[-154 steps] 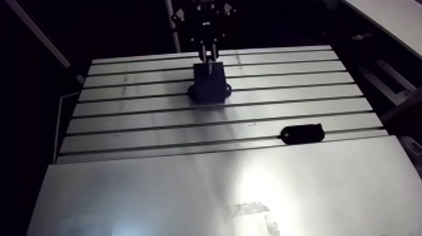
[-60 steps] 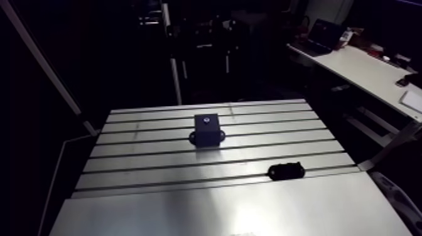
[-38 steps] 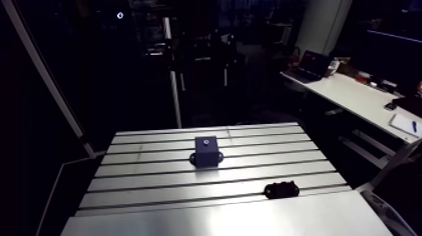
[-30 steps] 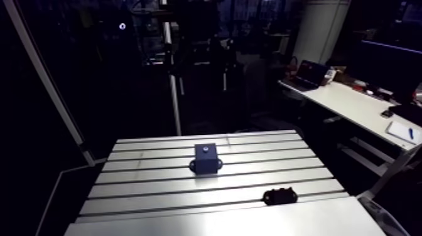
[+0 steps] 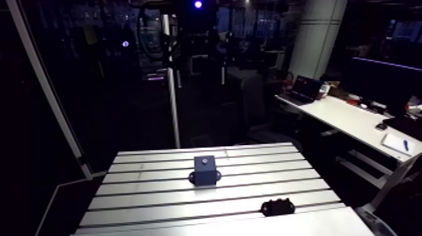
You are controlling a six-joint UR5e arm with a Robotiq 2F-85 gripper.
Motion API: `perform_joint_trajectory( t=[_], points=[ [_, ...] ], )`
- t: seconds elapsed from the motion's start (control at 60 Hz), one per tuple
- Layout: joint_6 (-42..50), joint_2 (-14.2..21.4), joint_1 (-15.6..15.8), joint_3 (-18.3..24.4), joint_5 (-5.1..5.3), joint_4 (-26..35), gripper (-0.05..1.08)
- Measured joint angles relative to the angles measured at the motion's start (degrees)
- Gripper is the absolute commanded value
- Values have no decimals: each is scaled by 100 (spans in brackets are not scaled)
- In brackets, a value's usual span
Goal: Pick up the M10 bolt and insert it into the hole until fully seated.
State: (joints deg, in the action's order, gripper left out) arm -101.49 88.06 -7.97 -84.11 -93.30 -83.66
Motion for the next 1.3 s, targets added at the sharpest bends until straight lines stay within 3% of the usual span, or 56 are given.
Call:
perform_joint_trajectory(
  t=[0.233,1.3],
  points=[
    [16,-71,4,227,3,75,1],
    [6,-503,46,401,4,41,1]
  ],
)
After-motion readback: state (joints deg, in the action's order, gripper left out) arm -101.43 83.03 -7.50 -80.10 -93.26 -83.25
